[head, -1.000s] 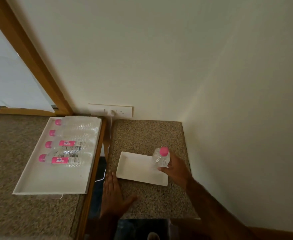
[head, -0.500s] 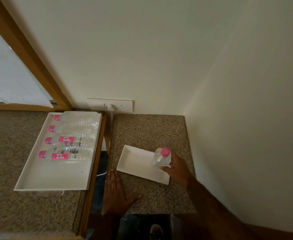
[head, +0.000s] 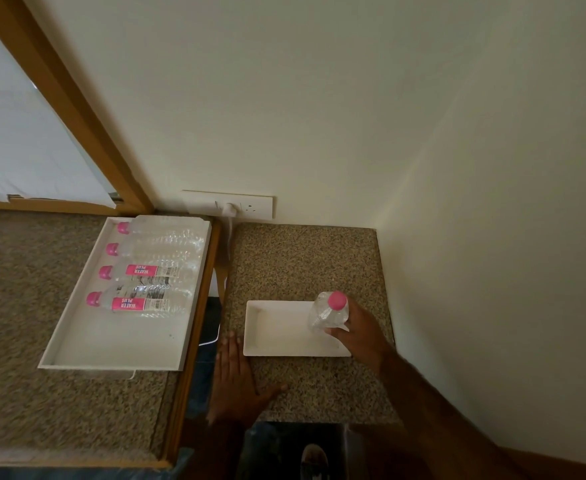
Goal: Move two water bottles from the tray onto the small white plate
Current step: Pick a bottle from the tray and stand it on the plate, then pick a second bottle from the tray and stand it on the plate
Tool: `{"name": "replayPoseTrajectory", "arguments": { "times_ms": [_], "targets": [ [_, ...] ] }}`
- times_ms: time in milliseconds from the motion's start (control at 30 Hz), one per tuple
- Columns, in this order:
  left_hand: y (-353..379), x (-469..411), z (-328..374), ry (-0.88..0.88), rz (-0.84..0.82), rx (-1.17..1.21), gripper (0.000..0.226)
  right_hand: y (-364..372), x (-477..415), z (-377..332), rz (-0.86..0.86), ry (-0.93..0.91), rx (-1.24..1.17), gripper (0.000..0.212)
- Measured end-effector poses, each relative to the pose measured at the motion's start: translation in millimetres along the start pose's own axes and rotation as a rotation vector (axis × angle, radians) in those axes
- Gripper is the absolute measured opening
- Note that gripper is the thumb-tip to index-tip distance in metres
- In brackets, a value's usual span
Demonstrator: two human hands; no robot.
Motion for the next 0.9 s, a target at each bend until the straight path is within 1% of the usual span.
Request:
{"name": "replayPoseTrajectory", "arguments": {
  "times_ms": [67,133,200,300,333,400,467,567,633,800,900],
  "targets": [
    [-1,-1,1,-0.006,-0.017,-0.011,0.145,1,1,0,-0.006,0.012,0.001,0.067],
    [-2,-1,3,-0.01,-0.027,-0.018,0.147,1,2,0,-0.012,0.029,0.01,0.071],
    [-6,3,3,-0.013,-0.028,-0.004,0.149,0,7,-3,-0.027,0.043,0.007,0.085],
    [-15,6,4,-0.021,-0.03,0.01,0.152,-5,12,-16,-0.037,0.064,-0.011,0.114],
    [-13,8,4,-0.027,-0.021,0.029,0.152,-7,15,-17,-0.028,0.069,-0.019,0.12],
    [-29,20,1,-0.04,0.03,0.037,0.153,-14,24,-42,0.016,0.022,-0.006,0.127],
    [-32,18,0,-0.047,0.012,0.026,0.154,-21,21,-57,0.043,-0.012,0.022,0.125],
    [-53,24,1,-0.025,0.066,-0.048,0.153,-25,26,-93,0.093,-0.118,0.087,0.118],
    [-70,24,5,0.018,0.091,-0.092,0.148,-26,28,-119,0.136,-0.207,0.187,0.115],
    [-120,19,19,0.139,0.191,-0.088,0.137,-22,26,-178,0.164,-0.413,0.374,0.11],
    [-157,11,23,0.203,0.229,-0.182,0.133,-16,19,-212,0.178,-0.493,0.466,0.108]
  ]
}}
Point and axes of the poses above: each hand's wrist, its own x-axis away from the middle knuckle, its own y-axis out of the palm, z = x × y, the point moved 2 cm from there along -x, towards the middle knuckle, and after that the axes turned 6 degrees about -z, right-handed, at the moved point
